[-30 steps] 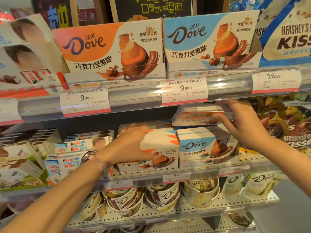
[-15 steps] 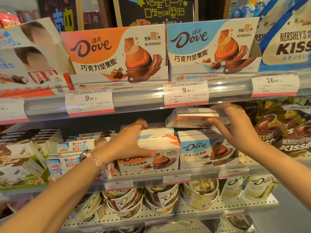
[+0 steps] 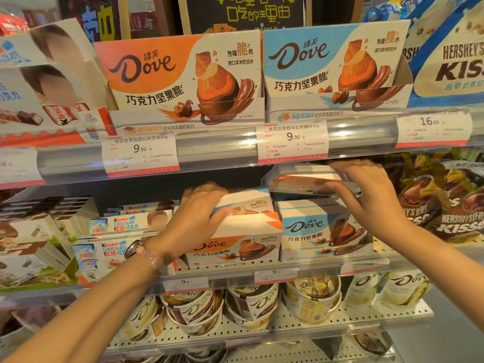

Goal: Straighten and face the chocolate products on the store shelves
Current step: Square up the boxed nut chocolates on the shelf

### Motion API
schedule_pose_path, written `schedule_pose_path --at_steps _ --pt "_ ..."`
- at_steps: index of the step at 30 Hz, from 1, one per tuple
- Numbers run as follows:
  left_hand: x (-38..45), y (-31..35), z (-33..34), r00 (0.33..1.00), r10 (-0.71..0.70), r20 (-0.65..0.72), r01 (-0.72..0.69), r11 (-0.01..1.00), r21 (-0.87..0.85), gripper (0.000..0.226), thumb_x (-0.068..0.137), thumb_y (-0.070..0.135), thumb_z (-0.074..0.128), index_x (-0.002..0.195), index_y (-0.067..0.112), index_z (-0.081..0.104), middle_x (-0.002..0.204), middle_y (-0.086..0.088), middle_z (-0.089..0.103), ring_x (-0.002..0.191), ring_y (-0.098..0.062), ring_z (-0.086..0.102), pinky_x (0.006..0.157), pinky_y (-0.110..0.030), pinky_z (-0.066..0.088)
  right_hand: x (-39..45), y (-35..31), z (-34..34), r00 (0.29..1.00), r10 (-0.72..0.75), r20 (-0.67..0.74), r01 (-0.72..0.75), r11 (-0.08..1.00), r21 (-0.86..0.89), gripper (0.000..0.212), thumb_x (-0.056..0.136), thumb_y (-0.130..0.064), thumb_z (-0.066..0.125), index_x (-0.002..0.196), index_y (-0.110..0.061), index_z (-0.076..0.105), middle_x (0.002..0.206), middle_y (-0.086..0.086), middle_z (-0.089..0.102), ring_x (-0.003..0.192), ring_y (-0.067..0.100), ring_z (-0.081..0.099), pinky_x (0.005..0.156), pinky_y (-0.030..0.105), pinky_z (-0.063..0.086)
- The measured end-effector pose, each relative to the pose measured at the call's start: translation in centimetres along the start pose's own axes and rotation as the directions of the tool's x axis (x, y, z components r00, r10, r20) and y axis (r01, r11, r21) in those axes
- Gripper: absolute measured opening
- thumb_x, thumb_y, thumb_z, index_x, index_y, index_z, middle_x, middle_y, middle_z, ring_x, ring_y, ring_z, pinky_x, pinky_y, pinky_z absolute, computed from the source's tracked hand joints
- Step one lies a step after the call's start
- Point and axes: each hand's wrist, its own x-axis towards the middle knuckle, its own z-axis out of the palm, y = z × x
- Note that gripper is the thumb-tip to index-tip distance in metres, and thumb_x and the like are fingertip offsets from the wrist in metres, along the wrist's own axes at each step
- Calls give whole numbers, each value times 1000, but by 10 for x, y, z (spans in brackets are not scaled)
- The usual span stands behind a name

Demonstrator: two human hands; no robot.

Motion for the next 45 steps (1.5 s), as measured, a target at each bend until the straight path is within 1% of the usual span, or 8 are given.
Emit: schedule_pose_path --at_steps 7,10,15,21,26,30,41,45 --pt "-15 7 -8 1000 -9 -18 10 1000 12 31 96 33 45 126 28 43 128 6 49 96 10 17 76 -29 13 19 -7 2 986 -43 160 38 999 33 29 85 -15 66 112 -4 66 100 13 71 92 32 67 81 53 50" --pt "-20 5 -9 996 6 -92 -3 1000 31 30 96 31 46 125 24 46 126 2 52 107 1 24 83 -29 19 29 -9 1 964 -98 247 99 995 6 26 87 -18 63 111 -9 68 97 10 72 89 30 68 76 42 53" --pt "-28 6 -20 989 0 -145 8 999 52 39 87 37 38 117 19 54 117 -2 58 112 -23 45 86 -59 42 47 -24 9 932 -195 307 215 976 -33 25 88 -17 60 112 -13 67 98 13 70 86 35 64 63 31 43" --pt "-49 10 -31 829 446 -336 -417 895 159 33 98 38 38 113 10 46 100 -16 67 99 -21 53 91 -37 40 65 -63 26 877 -266 400 286 958 9 31 94 -37 46 117 -24 62 118 4 63 111 27 55 84 39 48" --pt "-64 12 -41 827 472 -306 -375 868 326 46 99 46 23 112 10 48 99 -12 68 98 -17 48 86 -39 45 79 -87 49 751 -332 570 245 943 227 36 94 -19 46 130 -18 52 124 6 59 112 23 56 94 34 46" --pt "-73 11 -46 807 502 -312 -407 854 324 41 99 43 27 114 9 45 115 -2 46 104 -18 47 100 -27 31 82 -104 71 766 -453 457 406 891 203 20 92 -30 53 111 -22 53 111 -1 61 99 17 55 80 25 44" --pt "-77 26 -49 810 526 -259 -446 839 311 38 100 40 28 119 10 41 119 -2 45 106 -18 47 100 -32 32 71 -80 90 654 -307 691 41 927 372 16 90 -27 59 96 -15 51 92 -2 55 74 12 46 66 28 37" --pt "-68 41 -51 835 524 -170 -426 810 404 44 100 42 21 120 10 43 104 -6 67 98 -16 48 84 -28 47 69 -73 75 558 -297 775 -81 910 408 29 96 -33 46 112 -14 62 115 -2 59 102 10 55 91 23 43"
